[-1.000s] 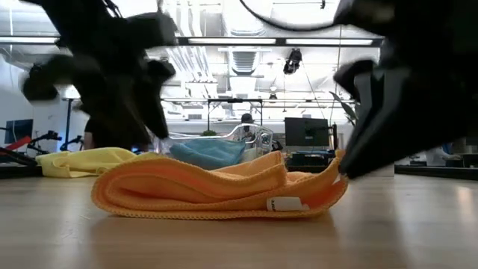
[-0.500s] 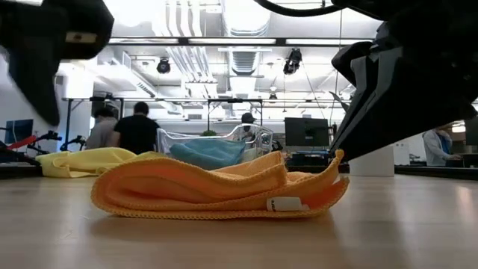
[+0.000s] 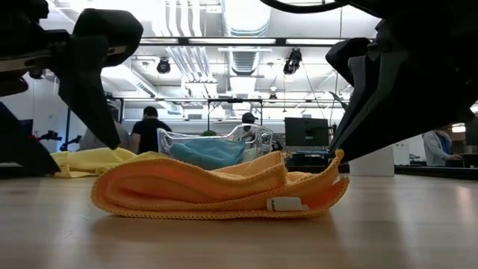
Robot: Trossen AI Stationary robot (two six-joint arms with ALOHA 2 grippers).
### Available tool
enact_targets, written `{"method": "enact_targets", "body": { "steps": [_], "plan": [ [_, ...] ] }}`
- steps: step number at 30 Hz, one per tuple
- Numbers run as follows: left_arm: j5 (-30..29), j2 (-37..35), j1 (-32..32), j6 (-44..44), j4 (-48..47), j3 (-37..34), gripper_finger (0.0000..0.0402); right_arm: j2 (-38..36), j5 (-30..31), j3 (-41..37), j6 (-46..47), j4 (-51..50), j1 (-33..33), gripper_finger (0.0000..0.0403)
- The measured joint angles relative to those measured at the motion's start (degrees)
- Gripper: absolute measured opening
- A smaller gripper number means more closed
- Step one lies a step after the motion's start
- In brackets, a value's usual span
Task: Fold microfiber towels
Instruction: Fold the orange towel
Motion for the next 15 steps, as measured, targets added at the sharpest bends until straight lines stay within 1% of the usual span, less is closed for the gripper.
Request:
{"method": "enact_targets", "body": {
  "steps": [7, 9, 13, 15],
  "plan": [
    [-0.62, 3.18, 0.05, 6.82, -0.05, 0.21, 0.0166, 0.04, 0.09, 0.21, -0.42, -0.02, 0.00, 0.0009],
    [-2.23, 4.25, 0.14, 8.93, 0.09, 0.42, 0.0166, 0.04, 0.10, 0.21, -0.53, 0.00, 0.00, 0.0009],
    [-8.36, 5.09, 0.28, 10.98, 0.27, 0.29, 0.0166, 0.04, 0.09, 0.21, -1.40, -0.02, 0.00, 0.0009],
    [-8.81, 5.09, 0.57, 11.89, 0.46, 0.23, 0.0166, 0.04, 0.04, 0.21, -2.98, -0.01, 0.00, 0.0009]
  ]
}}
